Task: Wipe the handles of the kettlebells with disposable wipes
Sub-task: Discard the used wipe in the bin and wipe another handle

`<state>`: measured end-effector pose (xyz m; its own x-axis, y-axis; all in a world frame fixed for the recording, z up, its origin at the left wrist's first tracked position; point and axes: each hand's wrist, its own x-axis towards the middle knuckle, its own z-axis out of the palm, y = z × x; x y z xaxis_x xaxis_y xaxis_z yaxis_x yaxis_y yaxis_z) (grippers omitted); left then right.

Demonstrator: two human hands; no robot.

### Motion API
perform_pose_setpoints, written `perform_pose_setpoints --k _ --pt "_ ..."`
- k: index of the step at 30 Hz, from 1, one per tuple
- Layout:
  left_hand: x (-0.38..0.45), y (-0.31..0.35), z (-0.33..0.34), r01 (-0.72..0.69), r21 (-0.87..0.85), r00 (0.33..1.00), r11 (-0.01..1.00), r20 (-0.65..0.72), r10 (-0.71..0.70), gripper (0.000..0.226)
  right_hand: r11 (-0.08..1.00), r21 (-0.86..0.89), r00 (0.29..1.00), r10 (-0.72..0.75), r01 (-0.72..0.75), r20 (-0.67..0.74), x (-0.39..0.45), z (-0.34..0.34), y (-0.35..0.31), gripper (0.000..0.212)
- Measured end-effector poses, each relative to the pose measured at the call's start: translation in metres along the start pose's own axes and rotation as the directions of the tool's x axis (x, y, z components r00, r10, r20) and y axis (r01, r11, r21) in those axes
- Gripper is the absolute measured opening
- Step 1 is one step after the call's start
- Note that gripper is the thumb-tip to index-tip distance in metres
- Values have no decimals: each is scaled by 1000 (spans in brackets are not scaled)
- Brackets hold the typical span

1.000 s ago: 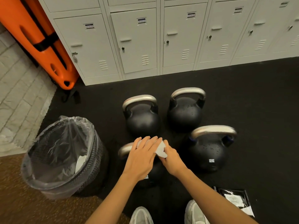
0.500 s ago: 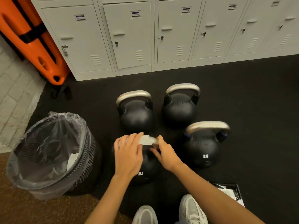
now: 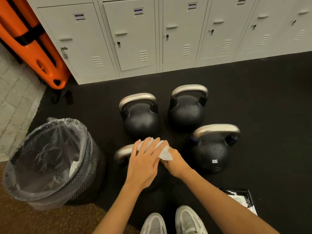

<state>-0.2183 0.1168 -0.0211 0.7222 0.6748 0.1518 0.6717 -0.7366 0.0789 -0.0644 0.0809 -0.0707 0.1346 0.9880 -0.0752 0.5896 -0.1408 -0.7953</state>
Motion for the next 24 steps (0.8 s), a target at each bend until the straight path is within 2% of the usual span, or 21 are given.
perform_pose_setpoints --k 5,10,12,15,17,19,24 --pt "-1 5 1 19 -16 1000 1000 -6 -19 54 1000 -5 1000 0 0 -3 -3 1 -6 27" --pt "-6 -8 -3 -86 31 996 996 26 85 57 1000 3 1000 15 -15 -8 -3 -3 -11 29" --pt "-9 -16 -8 -9 1 1000 1000 -9 9 56 999 -10 999 36 -36 -13 -2 -3 -11 38" --pt "-10 -16 -11 151 -50 986 987 -69 -154 54 999 -44 999 31 -32 -22 -1 -1 -11 37" --pt "-6 -6 -7 194 -42 977 980 -81 -197 56 999 -31 999 36 -37 -20 -1 -1 -11 40" --pt "-1 7 -3 169 -13 983 986 -76 -170 61 999 19 999 33 -33 -14 -2 -3 -10 45" --pt "-1 13 5 23 65 1000 998 -13 -22 69 997 61 999 49 -49 15 -2 -4 -7 30"
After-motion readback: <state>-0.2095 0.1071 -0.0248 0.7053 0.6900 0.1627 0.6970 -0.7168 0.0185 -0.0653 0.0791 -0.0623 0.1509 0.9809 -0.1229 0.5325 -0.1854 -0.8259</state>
